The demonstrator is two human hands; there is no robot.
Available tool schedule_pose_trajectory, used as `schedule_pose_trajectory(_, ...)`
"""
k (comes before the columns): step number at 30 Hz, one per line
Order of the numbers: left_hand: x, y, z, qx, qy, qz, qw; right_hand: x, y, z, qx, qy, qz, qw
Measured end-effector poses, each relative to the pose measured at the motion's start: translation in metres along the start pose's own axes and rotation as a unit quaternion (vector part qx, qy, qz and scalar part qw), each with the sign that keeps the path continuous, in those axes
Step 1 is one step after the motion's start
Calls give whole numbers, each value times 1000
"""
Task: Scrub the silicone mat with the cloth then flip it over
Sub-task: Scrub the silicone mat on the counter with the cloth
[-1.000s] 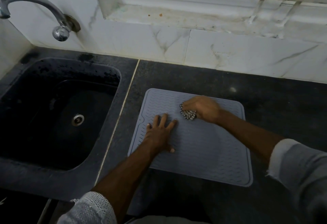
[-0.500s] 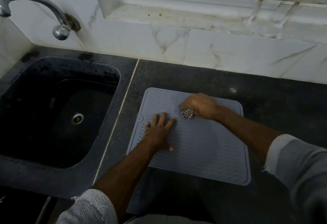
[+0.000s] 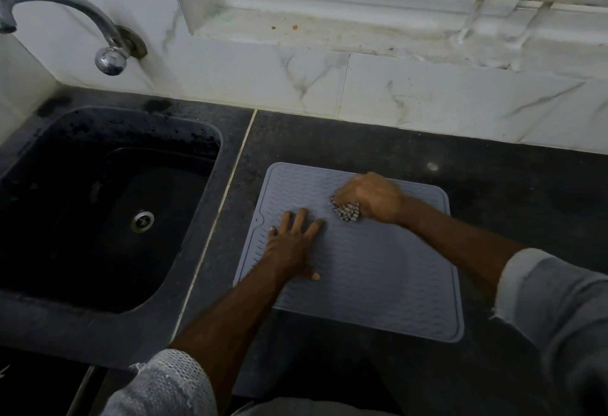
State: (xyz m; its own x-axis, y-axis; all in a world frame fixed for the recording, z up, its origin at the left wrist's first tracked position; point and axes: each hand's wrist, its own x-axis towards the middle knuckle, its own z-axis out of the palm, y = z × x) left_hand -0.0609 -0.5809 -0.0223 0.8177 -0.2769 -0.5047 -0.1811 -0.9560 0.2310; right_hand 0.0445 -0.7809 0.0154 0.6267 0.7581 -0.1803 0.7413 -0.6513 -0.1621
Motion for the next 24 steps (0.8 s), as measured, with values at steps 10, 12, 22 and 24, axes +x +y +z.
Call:
schedule_pose_trajectory(10,0,0,0,-4,4,-1,1000,-4,2,8,38,-33,14,999)
schedule_pose_trajectory(12,-1,0,-1,-2,0,-2,1000,-6,7,4,41,-48,27,998)
schedule_pose_trajectory(22,-5,3,-6,3,-1,-6,1000,11,-19,8,22,-41,22,999)
schedule_pose_trajectory(24,-5,3,-5,3,0,-2,1000,2,-10,4,3,-58,31,998)
